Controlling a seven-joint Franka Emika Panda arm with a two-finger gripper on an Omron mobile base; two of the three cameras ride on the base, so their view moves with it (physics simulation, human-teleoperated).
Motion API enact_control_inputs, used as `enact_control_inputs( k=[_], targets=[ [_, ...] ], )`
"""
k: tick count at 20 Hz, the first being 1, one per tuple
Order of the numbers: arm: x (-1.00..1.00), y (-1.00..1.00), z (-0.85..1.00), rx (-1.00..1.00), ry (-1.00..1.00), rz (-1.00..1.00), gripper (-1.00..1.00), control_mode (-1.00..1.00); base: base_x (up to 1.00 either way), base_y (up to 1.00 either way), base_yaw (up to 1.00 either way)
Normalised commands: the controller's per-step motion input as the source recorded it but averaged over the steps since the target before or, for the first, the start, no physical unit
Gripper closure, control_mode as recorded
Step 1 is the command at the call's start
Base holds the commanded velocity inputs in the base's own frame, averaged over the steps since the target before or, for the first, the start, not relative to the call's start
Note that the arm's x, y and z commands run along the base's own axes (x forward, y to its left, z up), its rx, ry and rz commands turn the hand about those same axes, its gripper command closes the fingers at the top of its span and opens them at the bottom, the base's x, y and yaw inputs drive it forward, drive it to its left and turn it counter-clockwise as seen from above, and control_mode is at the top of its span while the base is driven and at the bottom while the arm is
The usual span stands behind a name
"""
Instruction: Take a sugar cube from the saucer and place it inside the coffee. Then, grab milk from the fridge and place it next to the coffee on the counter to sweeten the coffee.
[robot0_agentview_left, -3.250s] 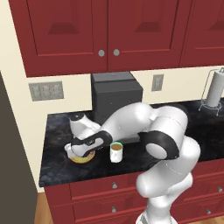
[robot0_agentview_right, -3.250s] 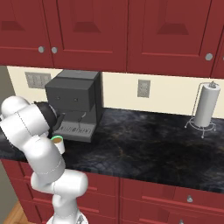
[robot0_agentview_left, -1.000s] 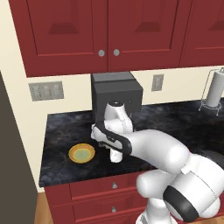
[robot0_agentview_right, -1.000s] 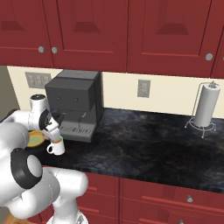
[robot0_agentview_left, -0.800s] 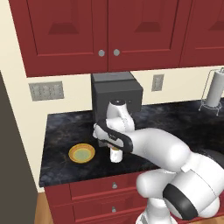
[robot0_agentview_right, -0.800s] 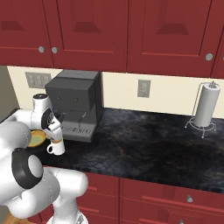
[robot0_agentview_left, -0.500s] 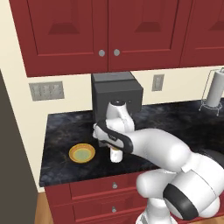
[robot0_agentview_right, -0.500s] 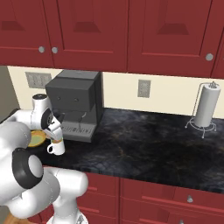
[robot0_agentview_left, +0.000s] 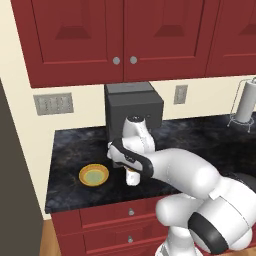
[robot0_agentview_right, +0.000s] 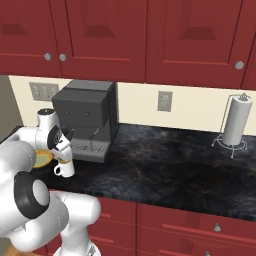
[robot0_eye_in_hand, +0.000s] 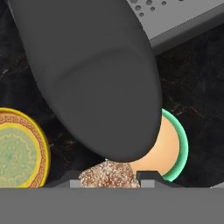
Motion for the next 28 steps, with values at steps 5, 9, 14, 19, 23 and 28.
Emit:
enact_control_inputs(
  k=[5,9,14,19,23,28],
  targets=[
    [0.0,-0.18,0.0,0.01,0.0,0.0,1.0,-1.0,0.0,0.0,0.0],
    [-0.2,-0.2,0.0,0.01,0.0,0.0,1.0,-1.0,0.0,0.0,0.0],
    [0.11,-0.18,0.04,0.02,0.03,0.0,1.0,-1.0,0.0,0.0,0.0],
    [0.56,0.0,-0.05,0.0,0.12,0.0,1.0,-1.0,0.0,0.0,0.0],
    [0.21,-0.1,-0.13,0.0,0.05,0.0,1.0,-1.0,0.0,0.0,0.0],
    [0.05,-0.3,0.0,0.03,0.0,0.0,1.0,-1.0,0.0,0.0,0.0]
  ],
)
